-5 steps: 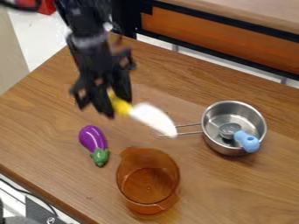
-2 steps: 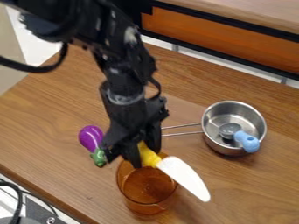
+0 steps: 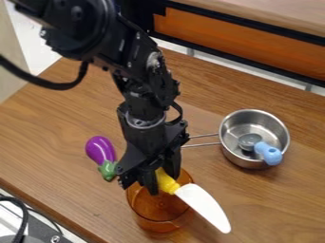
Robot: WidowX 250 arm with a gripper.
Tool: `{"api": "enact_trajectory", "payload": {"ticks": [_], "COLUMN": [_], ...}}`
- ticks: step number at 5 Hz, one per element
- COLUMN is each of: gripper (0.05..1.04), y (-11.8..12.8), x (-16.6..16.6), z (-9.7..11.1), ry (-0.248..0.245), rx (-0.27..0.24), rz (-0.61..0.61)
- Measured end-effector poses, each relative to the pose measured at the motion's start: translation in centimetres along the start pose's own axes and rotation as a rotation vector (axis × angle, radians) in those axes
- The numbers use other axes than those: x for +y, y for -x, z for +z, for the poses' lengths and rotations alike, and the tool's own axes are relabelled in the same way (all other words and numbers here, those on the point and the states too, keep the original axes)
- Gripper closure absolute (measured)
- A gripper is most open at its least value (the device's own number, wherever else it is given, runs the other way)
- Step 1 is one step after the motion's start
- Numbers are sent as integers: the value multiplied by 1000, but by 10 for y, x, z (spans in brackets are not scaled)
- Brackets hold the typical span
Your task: Arrange items
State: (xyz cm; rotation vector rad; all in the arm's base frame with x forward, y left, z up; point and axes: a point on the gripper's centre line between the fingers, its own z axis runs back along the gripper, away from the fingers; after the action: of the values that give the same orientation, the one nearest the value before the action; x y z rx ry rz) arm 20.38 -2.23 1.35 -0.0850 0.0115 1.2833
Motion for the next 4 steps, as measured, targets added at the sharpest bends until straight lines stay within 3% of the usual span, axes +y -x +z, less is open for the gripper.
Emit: {"api": "enact_trajectory", "payload": {"ticks": [3, 4], "gripper": [631, 583], "y": [0, 0], "x": [11, 13], "z": [-18, -20], "ry": [4, 2], "rx": [-32, -35], "rz": [20, 14]}}
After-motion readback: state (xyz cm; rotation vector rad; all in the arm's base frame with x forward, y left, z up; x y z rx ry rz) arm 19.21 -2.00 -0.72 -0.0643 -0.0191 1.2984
